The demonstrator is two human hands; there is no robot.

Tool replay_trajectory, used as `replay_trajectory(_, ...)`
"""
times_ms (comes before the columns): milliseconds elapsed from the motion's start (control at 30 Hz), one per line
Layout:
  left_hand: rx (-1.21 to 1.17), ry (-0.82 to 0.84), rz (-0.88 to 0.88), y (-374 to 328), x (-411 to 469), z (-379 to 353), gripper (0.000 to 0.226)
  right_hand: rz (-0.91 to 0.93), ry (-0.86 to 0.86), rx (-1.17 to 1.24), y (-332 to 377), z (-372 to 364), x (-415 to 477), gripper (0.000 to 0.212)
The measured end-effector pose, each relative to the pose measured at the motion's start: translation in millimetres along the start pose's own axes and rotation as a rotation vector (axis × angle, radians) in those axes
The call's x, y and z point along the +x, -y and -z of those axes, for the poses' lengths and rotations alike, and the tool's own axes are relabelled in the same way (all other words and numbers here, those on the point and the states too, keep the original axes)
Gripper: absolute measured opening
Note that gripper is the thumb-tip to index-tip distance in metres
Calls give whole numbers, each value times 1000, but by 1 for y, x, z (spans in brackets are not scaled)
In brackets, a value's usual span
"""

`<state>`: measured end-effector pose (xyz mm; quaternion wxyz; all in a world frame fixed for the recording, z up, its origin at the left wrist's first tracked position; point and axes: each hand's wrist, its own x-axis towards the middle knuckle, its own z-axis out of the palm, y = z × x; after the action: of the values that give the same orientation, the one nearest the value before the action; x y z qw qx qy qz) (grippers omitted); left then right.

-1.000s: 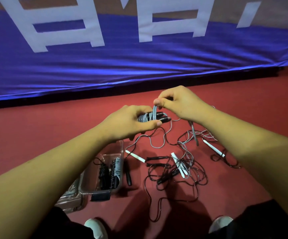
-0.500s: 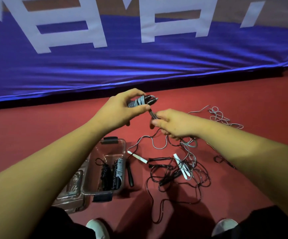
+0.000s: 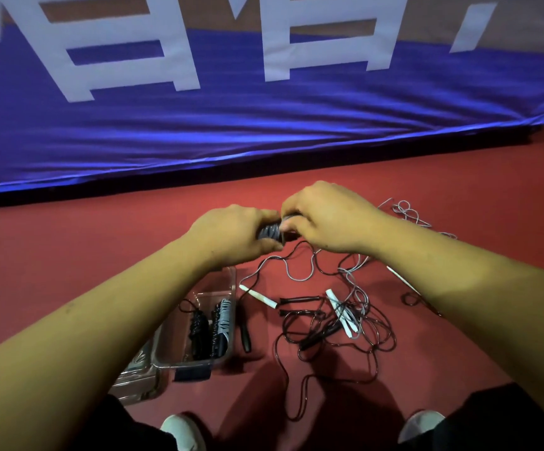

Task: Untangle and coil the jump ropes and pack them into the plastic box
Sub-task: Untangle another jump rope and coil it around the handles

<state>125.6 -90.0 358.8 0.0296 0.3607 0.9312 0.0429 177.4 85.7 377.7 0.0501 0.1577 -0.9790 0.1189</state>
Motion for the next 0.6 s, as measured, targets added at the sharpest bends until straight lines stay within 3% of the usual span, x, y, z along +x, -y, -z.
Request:
replay_trajectory(133,-252,-1,-97,-12,-11,9,43,-24,-97,240,-13,8,-1,20)
replay_trajectory(233,-442,-43,-98,-17,-11,8,43,-77,-134,513,-20,12,0,11)
replay_trajectory(333,-777,-20,-50,-21,-14,11,34,-98,-139,713,-22,7,2,10)
replay_trajectory(433,-1102,-10,50,-28,-20,11,21,-99,-137,743,-20,1,4,19)
replay_trajectory(600,-1588,-67,238,-32,-6,12,27,-135,-192,656,-13,-5,10,38)
